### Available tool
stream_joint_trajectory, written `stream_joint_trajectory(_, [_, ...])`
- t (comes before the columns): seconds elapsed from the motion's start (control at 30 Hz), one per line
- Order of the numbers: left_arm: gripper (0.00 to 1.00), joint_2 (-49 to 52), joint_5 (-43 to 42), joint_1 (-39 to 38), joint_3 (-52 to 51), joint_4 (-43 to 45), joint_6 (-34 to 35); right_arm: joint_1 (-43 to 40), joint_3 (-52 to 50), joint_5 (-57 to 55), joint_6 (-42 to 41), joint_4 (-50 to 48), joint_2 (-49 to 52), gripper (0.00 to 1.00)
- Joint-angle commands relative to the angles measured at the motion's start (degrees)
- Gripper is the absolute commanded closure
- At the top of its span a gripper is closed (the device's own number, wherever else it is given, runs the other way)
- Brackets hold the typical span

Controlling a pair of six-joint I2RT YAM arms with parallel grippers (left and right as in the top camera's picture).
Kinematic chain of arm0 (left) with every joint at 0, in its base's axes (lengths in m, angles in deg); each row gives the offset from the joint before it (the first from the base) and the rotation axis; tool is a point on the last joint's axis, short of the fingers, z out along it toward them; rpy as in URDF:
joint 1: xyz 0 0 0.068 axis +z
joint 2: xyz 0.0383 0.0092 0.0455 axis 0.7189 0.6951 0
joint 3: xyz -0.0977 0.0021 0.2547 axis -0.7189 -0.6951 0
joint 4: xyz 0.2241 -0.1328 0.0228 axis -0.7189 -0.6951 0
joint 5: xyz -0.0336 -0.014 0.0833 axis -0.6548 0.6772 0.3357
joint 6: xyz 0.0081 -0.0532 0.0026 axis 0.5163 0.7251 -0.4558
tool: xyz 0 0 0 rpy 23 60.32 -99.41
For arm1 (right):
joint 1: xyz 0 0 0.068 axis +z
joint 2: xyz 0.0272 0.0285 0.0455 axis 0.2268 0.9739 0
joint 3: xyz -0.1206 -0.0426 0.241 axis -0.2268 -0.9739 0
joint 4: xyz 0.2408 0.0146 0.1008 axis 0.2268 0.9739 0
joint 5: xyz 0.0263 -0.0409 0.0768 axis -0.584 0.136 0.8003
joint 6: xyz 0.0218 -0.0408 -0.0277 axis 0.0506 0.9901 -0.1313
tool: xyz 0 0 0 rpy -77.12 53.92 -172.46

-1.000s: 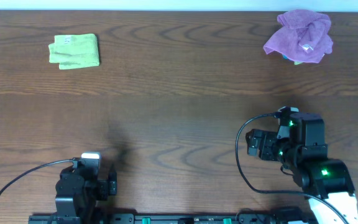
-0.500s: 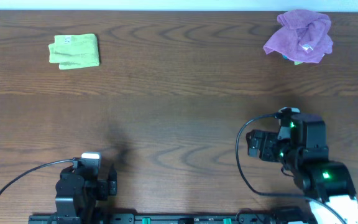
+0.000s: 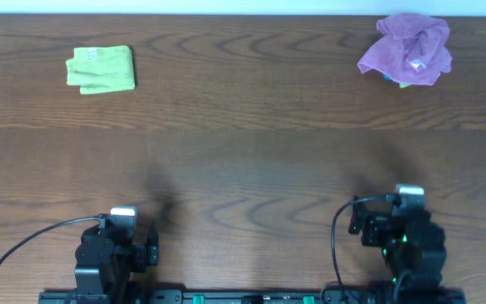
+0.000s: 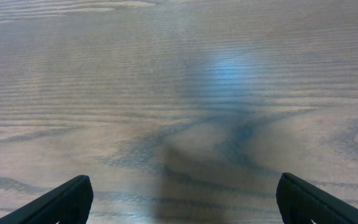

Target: Fold the cloth

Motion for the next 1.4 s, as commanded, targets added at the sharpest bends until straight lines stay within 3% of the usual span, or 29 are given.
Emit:
stream_joint_trajectory(0.0, [0.05,-0.4,0.2,-0.2,-0.6,-3.2,-2.3,-1.8,-2.8,0.9,4.9,-0.3,-4.7,0.01])
stream_joint_trajectory(0.23, [0.05,-0.4,0.2,-0.2,-0.6,-3.2,-2.3,-2.8,-7.3,1.0,4.5,-0.2,-10.3,0.01])
stream_joint_trajectory(1.37, [0.05,-0.4,0.2,-0.2,-0.6,-3.2,-2.3,0.5,-7.1,1.0,4.9,2.8,-10.3,0.01])
